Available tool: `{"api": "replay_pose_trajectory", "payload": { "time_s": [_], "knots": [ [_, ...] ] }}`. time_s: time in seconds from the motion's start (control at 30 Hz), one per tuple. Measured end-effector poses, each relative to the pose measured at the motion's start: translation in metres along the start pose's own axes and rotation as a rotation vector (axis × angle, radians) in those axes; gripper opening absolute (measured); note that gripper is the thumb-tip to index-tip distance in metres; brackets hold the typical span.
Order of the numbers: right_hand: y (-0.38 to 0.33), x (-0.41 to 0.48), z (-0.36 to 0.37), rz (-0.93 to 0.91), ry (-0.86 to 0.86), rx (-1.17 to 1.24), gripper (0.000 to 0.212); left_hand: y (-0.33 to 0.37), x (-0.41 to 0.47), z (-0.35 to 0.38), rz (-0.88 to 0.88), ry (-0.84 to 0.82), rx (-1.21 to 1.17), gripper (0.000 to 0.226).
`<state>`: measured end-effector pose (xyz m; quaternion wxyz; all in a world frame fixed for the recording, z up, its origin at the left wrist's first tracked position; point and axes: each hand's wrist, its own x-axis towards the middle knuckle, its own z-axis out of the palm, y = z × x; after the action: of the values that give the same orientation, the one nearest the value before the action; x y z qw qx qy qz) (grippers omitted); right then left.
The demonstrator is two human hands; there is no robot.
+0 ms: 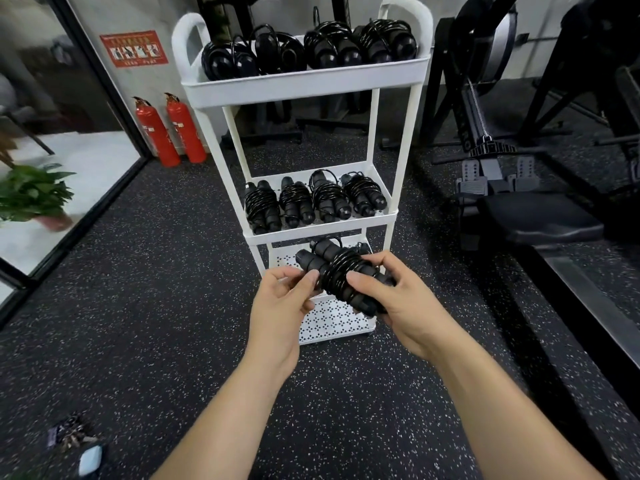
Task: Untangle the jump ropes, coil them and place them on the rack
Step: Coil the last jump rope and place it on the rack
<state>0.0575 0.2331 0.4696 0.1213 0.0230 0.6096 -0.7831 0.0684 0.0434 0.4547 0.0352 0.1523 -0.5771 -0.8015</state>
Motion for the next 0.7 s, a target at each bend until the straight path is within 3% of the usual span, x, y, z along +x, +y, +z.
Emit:
{"api": "replay_pose_trajectory", "payload": {
  "time_s": [0.2, 0.37, 0.5, 0.7],
  "knots": [
    [0.001, -0.004, 0.004, -0.006, -0.025, 0.069, 0.037, 0.006, 0.002, 0.004, -0.161, 0.027, -0.185, 0.019],
    [0.006, -0.004, 0.005, 0.001, -0.043, 0.028, 0.032, 0.006, 0.005, 0.003, -0.284, -0.019, -0.106, 0.021],
    [0.009, -0.007, 0.005, 0.021, -0.040, 0.095, 0.033, 0.014, 0.008, -0.008, -0.429, -0.171, 0.014, 0.021],
    [0.021, -0.007, 0.011, -0.073, 0.044, 0.071, 0.026, 0.012, 0.008, -0.012, -0.458, -0.266, 0.163, 0.027]
  ]
}}
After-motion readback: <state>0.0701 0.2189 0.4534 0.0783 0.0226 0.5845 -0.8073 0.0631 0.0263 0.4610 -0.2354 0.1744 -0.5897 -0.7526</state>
